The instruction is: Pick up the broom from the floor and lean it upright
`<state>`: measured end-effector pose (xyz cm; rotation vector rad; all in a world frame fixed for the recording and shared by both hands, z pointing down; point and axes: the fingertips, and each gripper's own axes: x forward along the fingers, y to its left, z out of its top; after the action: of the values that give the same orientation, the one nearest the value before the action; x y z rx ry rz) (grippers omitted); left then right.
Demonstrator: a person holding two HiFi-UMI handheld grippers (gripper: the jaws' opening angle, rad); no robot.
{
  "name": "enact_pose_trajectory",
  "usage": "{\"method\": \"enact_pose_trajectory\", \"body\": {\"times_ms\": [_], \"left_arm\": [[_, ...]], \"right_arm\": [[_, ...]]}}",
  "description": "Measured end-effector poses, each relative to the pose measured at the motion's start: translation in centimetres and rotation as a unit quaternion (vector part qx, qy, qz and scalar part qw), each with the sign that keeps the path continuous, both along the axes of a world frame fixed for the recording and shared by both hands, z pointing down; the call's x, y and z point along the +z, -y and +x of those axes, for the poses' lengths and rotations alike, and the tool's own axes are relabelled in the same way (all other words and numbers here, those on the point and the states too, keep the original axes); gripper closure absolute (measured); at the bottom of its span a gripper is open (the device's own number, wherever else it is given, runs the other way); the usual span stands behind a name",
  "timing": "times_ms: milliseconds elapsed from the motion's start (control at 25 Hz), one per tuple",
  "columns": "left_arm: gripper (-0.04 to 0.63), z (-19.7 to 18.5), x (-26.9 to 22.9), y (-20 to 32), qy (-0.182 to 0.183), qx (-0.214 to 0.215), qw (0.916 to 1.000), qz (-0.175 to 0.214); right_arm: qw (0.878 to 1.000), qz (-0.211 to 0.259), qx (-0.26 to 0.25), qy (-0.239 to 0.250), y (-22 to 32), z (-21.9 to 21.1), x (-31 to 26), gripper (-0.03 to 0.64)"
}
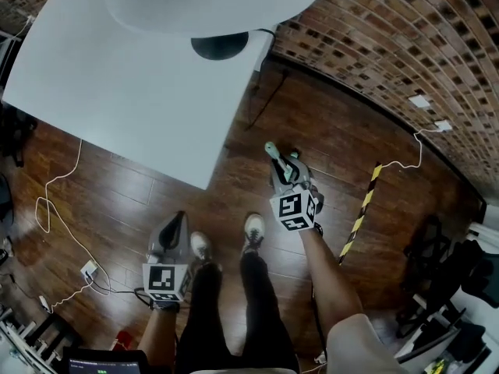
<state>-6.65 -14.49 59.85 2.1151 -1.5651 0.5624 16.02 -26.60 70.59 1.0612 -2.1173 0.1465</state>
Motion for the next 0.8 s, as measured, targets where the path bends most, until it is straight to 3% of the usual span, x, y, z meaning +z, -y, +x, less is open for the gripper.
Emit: {"method": "enact_pose_trajectory", "body": {"times_ms": [200,480,640,800], "left_arm": [[0.595,-0.6,1.4,0.5,0.006,-0.006,0.9999,-0.015],[0.595,-1.8,2.5,1.6,0.013,-0.033,0.9989,-0.029],[0.595,-0.5,2.3,1.4,0.042,0.003,0.999,-0.018],[0.595,0.4,2.6,0.9,0.03,0.002,0.9992,-0.024]], "right_arm": [[0.999,0.002,0.029,0.023,5.3,-0.7,0.2,0.523],[0.999,0.022,0.024,0.044,10.1,-3.0,-0.6,0.523],[0.999,0.008,0.018,0.051,11.8,-4.4,0.0,0.523],[0.998,0.004,0.02,0.052,12.6,-4.6,0.3,0.523]]}}
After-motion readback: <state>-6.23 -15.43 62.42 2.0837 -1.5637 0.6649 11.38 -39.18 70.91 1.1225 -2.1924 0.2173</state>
